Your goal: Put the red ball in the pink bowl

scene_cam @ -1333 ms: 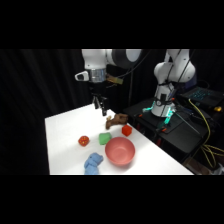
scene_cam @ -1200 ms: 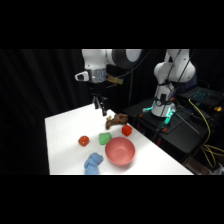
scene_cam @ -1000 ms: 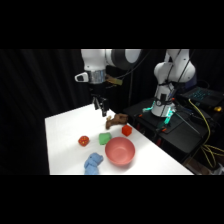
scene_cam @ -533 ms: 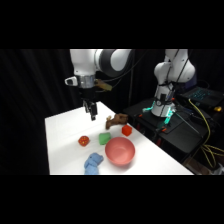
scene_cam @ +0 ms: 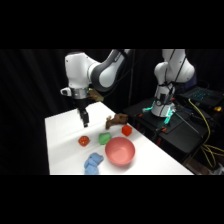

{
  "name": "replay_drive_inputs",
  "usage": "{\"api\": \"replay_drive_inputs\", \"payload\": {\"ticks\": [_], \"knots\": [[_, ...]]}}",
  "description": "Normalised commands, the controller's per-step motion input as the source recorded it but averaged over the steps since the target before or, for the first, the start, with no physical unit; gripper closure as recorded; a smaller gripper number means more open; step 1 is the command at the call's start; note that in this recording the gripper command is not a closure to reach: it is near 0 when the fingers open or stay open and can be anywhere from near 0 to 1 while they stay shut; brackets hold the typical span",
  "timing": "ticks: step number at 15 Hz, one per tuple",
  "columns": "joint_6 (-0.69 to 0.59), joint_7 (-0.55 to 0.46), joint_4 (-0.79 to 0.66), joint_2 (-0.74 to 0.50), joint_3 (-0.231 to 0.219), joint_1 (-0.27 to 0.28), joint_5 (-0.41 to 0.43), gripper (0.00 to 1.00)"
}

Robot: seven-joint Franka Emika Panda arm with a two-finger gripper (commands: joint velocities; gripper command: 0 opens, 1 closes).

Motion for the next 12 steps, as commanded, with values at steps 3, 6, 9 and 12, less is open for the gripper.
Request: {"api": "replay_drive_inputs", "payload": {"ticks": [3,6,9,12], "knots": [[0.12,0.00,0.21,0.26,0.035,-0.035,0.117,0.00],[0.09,-0.03,0.24,0.26,0.057,-0.060,0.137,0.00],[0.05,-0.05,0.28,0.26,0.078,-0.091,0.147,0.00],[0.06,-0.03,0.32,0.29,0.069,-0.079,0.103,0.00]]}}
